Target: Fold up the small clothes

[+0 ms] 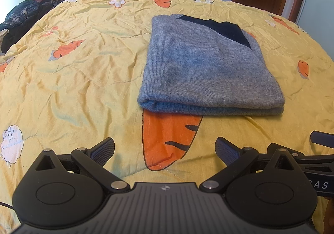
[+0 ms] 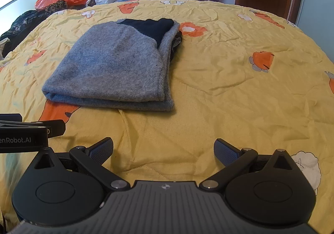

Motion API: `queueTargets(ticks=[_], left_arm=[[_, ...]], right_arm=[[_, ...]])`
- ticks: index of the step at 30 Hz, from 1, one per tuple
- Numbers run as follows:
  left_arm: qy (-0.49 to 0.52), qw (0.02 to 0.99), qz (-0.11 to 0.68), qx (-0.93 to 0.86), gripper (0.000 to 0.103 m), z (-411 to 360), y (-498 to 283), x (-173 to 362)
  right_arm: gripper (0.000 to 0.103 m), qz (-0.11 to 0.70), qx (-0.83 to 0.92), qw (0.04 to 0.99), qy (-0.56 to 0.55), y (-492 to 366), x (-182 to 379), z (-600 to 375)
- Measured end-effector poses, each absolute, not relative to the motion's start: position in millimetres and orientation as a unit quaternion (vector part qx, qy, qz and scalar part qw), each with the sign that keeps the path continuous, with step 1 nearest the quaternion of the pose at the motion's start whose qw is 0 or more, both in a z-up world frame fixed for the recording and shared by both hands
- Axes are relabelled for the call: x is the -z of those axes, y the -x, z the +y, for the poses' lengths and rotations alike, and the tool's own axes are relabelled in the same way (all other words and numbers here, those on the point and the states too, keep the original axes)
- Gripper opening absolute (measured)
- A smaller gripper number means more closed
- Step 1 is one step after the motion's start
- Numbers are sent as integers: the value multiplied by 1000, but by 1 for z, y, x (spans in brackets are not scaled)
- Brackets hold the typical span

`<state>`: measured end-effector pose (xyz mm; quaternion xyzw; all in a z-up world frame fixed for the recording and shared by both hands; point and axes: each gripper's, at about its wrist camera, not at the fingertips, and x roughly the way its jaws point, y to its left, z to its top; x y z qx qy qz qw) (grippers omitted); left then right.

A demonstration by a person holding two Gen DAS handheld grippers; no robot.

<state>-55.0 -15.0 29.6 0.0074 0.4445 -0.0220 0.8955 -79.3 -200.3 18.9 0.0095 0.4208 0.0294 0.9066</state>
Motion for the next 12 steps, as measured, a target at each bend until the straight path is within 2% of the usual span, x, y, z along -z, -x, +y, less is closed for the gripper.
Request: queueTargets(ticks=[12], left_arm=[[29,902,429,33,103,-5,57,-33]], right_arm=[[103,423,-30,906,-11,78,-17,-201]])
